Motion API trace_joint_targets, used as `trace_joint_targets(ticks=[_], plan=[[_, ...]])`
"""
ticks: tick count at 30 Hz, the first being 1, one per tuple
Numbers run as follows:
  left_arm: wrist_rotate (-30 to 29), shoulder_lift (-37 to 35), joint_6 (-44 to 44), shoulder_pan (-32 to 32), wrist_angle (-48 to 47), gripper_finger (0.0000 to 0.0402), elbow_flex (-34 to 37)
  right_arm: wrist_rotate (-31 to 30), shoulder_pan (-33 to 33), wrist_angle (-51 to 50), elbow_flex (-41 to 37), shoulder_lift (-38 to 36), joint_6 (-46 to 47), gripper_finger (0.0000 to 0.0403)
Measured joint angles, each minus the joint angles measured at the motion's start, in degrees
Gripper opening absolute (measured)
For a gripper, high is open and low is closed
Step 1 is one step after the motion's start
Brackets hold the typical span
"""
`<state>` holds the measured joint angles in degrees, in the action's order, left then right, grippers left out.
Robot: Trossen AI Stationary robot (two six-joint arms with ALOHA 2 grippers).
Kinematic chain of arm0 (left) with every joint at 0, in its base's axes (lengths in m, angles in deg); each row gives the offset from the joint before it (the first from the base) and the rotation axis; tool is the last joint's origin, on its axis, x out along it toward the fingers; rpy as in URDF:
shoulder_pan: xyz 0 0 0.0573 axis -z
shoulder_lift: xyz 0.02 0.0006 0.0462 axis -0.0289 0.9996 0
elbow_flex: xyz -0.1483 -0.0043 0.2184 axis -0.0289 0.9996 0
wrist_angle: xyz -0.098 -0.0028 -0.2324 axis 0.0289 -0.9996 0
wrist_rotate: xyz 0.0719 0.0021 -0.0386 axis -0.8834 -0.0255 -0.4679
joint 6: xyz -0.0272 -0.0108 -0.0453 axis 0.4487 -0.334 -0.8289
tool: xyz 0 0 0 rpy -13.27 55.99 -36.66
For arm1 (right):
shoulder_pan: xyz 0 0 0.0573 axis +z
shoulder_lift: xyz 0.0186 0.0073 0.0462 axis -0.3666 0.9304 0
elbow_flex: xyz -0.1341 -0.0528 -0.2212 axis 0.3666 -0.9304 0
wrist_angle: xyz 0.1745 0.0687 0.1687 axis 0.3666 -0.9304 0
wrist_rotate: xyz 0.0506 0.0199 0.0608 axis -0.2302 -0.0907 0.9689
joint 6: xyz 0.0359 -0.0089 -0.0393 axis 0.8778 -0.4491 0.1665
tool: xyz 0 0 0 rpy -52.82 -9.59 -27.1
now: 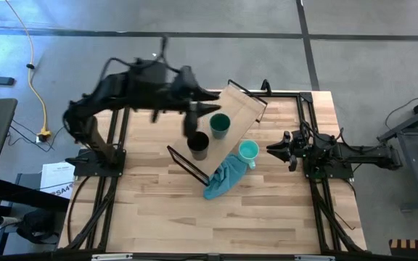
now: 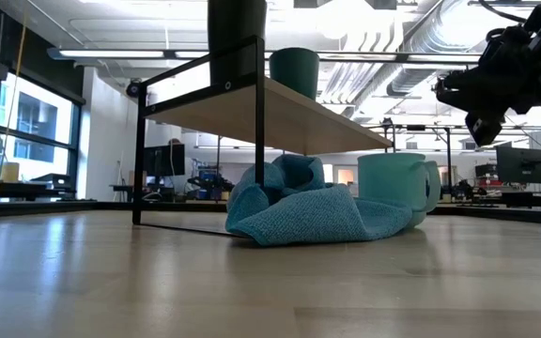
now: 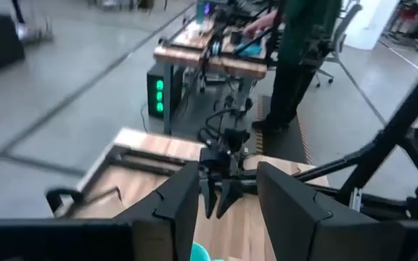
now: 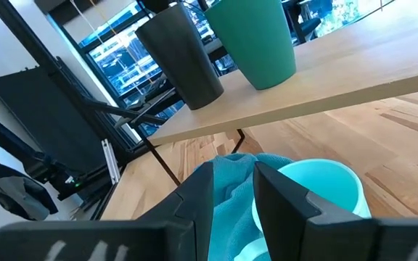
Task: Stack small to large cups/mugs on shelf
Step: Put the light blue mug on the shelf
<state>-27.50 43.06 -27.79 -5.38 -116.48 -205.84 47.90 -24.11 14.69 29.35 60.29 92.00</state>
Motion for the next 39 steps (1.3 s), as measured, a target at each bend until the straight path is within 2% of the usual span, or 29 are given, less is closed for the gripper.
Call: trace_joint_targets(ticks=[7,10,12,16,22,29,33,39], plan=[[-3.7,-4.8,12.3,3.7,-3.3,0.0129,0.0,-0.1,0.0,0.6,0.0,-0.1,6.8,0.0089],[-3.4,-6.9,15.9,4.0,-5.8,0.0129,0.0,-2.0,0.0,0.8,0.0,-0.1,11.8,0.0089],[-3.1,-8.2,17.5,4.5,-7.6,0.0129,0.0,-2.7,0.0,1.5,0.0,-0.1,11.6,0.0089],[-3.0,-10.3,18.6,4.4,-10.4,0.0129,0.1,-3.5,0.0,5.3,0.0,0.0,8.5,0.0089],[-2.9,-14.4,16.7,4.4,-13.2,0.0129,0.1,-3.7,0.0,11.4,0.0,0.0,-3.2,0.0089],[-2.9,-18.7,15.2,4.4,-13.5,0.0129,2.7,-3.7,0.0,16.7,0.0,0.0,-6.4,0.0089],[-3.8,-21.9,13.6,4.4,-11.8,0.0129,7.9,-3.7,0.0,21.4,0.0,0.0,-6.8,0.0089],[-6.7,-29.0,13.2,4.4,3.6,0.0129,25.0,-3.7,0.0,25.1,0.0,0.0,-5.6,0.0089]])
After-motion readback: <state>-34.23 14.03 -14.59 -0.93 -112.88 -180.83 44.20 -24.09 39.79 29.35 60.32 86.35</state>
